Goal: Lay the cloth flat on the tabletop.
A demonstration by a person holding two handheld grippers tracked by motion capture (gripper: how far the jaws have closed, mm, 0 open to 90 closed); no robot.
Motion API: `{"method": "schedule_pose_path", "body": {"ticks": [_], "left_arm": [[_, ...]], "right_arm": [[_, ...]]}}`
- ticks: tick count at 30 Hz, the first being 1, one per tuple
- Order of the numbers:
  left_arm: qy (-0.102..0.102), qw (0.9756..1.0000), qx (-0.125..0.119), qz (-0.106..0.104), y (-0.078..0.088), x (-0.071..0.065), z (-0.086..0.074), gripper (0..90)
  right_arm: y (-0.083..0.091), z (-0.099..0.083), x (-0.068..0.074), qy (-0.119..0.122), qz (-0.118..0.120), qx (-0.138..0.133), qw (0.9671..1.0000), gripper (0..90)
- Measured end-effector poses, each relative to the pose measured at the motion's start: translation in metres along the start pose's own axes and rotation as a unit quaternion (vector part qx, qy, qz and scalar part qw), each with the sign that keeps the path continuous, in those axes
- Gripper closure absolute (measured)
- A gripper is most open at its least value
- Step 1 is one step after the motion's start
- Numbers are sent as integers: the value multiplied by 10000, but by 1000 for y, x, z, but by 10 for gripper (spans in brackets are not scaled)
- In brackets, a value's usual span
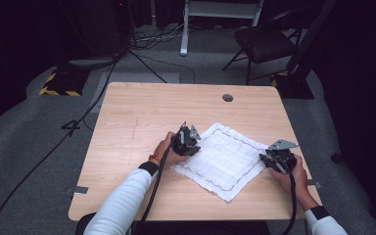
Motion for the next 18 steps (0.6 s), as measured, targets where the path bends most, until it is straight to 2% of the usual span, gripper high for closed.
{"method": "schedule_pose_path", "body": {"ticks": [3,5,9,11,14,16,18], "left_arm": [[-22,10000,46,-67,4,0,-5,828],[34,9999,60,-76,8,0,-10,850],[117,9998,144,-22,19,-5,-20,860],[133,9997,212,-56,24,-9,-26,863],[88,9994,297,-146,35,-18,-36,863],[129,9993,271,-229,39,-22,-41,857],[145,9995,219,-176,41,-23,-42,779]], "right_arm": [[-8,8,-4,-3,-42,38,10000,656],[-15,14,-4,41,-120,5,9999,662],[-28,28,-3,137,-147,-3,9998,666],[-37,38,-1,238,-73,-60,9997,643],[-42,44,-3,89,122,-64,9999,607],[-43,47,-5,84,9,-190,9998,587],[-46,48,-7,0,45,-195,9998,539]]}}
Point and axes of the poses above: each handheld gripper's, and its own axes: y roughly backward along the jaws, z roughly out of its top, x roughly to its left, the point moved 1 cm from there along -y, roughly forward along the jaws, and after that the axes turned 4 degrees about -z, right-handed, at the moved point
